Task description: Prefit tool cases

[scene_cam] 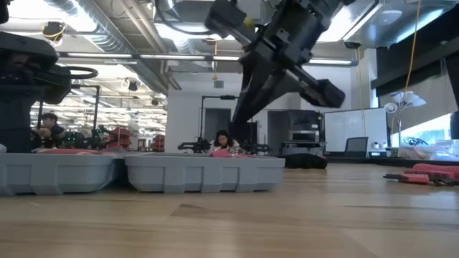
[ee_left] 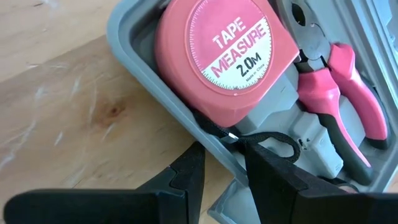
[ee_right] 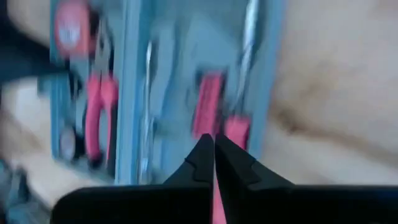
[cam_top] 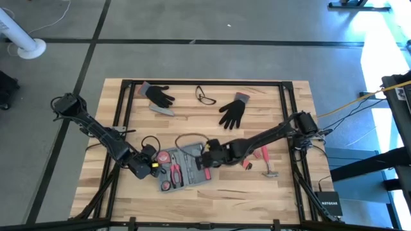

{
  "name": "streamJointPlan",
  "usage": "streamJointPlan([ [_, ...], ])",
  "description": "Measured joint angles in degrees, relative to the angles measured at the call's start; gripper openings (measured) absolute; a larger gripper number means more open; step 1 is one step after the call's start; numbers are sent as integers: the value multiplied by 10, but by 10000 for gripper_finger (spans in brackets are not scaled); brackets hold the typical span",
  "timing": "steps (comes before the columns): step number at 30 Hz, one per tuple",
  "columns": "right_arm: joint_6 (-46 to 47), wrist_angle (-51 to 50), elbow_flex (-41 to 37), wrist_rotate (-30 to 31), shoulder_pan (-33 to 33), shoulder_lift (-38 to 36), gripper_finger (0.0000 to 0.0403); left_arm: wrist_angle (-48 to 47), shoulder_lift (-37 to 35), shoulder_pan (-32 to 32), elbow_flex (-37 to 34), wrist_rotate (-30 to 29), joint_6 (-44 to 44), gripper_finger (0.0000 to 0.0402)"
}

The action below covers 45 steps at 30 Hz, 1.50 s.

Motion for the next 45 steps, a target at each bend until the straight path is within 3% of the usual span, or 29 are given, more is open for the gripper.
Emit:
streamJointPlan([
  [30,1,87,-1,-27,-21,54,0,0,0,-4,0,-4,-35,106],
  [37,-34,84,-1,-79,-25,35,0,0,0,-4,0,-4,-36,106],
  [45,-29,40,-1,-52,-28,23,0,0,0,-4,0,-5,-35,106],
])
